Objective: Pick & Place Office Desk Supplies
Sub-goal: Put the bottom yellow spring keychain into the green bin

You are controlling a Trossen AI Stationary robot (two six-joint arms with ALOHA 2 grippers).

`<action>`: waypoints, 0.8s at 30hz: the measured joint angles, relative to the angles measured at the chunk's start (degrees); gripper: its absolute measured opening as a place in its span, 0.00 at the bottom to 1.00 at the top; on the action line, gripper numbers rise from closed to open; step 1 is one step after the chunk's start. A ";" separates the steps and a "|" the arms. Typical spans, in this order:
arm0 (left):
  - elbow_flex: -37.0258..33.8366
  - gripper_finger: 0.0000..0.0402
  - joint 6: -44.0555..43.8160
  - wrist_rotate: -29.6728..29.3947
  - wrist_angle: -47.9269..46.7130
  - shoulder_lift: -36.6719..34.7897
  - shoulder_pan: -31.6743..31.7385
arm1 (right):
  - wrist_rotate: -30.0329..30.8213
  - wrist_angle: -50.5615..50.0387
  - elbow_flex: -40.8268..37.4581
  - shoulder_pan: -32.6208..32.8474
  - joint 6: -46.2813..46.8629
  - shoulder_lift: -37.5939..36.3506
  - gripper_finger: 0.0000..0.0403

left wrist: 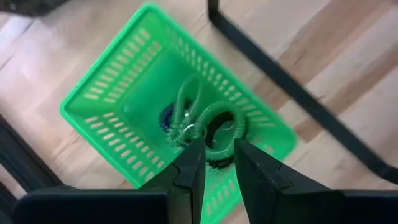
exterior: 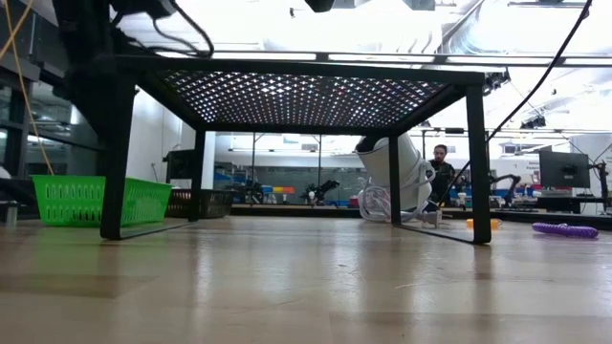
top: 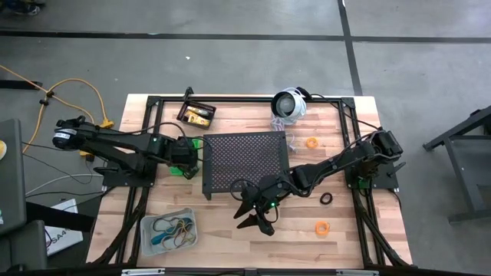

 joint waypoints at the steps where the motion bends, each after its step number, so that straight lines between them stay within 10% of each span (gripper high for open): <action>1: 0.77 0.20 0.25 0.00 -0.28 -0.51 0.00 | 0.00 0.00 0.00 0.00 0.00 -0.01 0.38; 24: 8.90 0.20 17.85 -0.26 23.22 -8.85 -12.99 | 0.00 -0.92 0.00 -0.02 0.07 -0.02 0.38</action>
